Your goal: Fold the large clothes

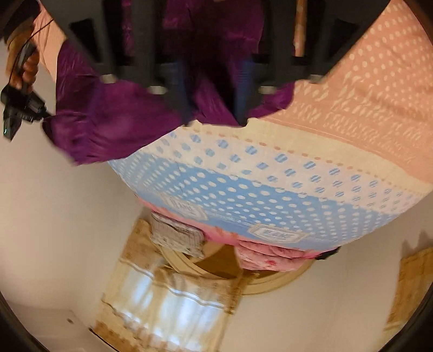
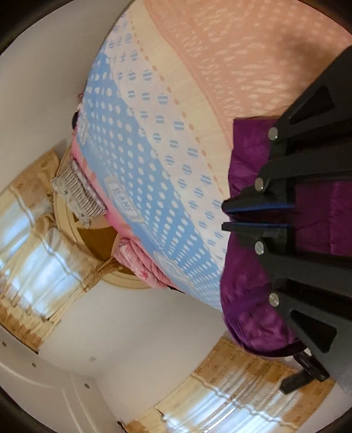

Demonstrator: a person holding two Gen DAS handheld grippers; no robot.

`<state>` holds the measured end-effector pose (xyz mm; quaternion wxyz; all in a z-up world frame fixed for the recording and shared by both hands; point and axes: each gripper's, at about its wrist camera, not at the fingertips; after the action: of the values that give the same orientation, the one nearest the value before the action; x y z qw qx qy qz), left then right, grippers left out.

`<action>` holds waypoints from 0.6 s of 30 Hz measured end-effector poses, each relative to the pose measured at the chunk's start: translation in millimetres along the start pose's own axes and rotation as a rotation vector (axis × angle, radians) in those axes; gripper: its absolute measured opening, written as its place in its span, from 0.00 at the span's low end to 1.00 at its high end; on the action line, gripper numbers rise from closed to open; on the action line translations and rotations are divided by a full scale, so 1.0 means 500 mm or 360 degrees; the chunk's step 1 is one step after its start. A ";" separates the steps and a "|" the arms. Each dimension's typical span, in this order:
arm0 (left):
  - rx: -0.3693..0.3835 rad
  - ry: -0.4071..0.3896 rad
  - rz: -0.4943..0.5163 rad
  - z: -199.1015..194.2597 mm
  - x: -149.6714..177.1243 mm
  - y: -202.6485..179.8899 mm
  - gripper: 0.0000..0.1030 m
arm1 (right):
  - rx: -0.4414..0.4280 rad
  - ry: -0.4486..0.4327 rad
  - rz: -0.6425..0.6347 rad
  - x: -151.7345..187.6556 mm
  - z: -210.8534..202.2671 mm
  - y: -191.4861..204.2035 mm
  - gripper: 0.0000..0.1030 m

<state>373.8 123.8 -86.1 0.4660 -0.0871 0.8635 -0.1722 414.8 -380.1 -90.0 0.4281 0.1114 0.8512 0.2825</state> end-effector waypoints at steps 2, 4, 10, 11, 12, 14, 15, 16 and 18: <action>-0.0088 -0.0143 -0.0029 -0.013 -0.001 0.014 0.92 | 0.0024 -0.0040 0.0023 -0.008 0.026 -0.014 0.72; -0.0086 -0.0179 -0.0056 -0.011 -0.004 0.022 0.92 | 0.0046 -0.0108 0.0016 -0.008 0.033 -0.013 0.82; -0.0265 -0.0112 0.0165 0.044 0.048 -0.065 0.92 | 0.0126 0.0094 -0.0339 0.090 0.110 0.101 0.74; -0.0285 -0.0118 0.0237 0.052 0.064 -0.092 0.92 | 0.0118 0.0134 -0.0405 0.116 0.124 0.125 0.74; -0.0298 -0.0118 0.0298 0.061 0.076 -0.112 0.92 | 0.0098 0.0180 -0.0486 0.146 0.140 0.154 0.74; -0.0358 -0.0127 0.0459 0.091 0.102 -0.164 0.92 | 0.0108 0.0233 -0.0681 0.196 0.171 0.206 0.74; -0.0386 -0.0141 0.0530 0.107 0.110 -0.180 0.92 | 0.0139 0.0234 -0.0766 0.213 0.187 0.224 0.74; -0.0417 -0.0152 0.0604 0.128 0.118 -0.196 0.92 | 0.0155 0.0239 -0.0810 0.222 0.200 0.231 0.74; -0.0468 -0.0148 0.0678 0.172 0.128 -0.211 0.92 | 0.0269 0.0228 -0.0900 0.234 0.233 0.233 0.71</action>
<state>409.2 -12.4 -139.1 0.5133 0.0220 0.8557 0.0614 430.0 -189.6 -155.8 0.4180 -0.1148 0.8969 0.0874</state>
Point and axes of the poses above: each gripper's, at about its wrist camera, not at the fingertips, and z roughly the way its jaws point, y to its left, x to its underside, and after that the axes turned 3 degrees about -z, right-handed
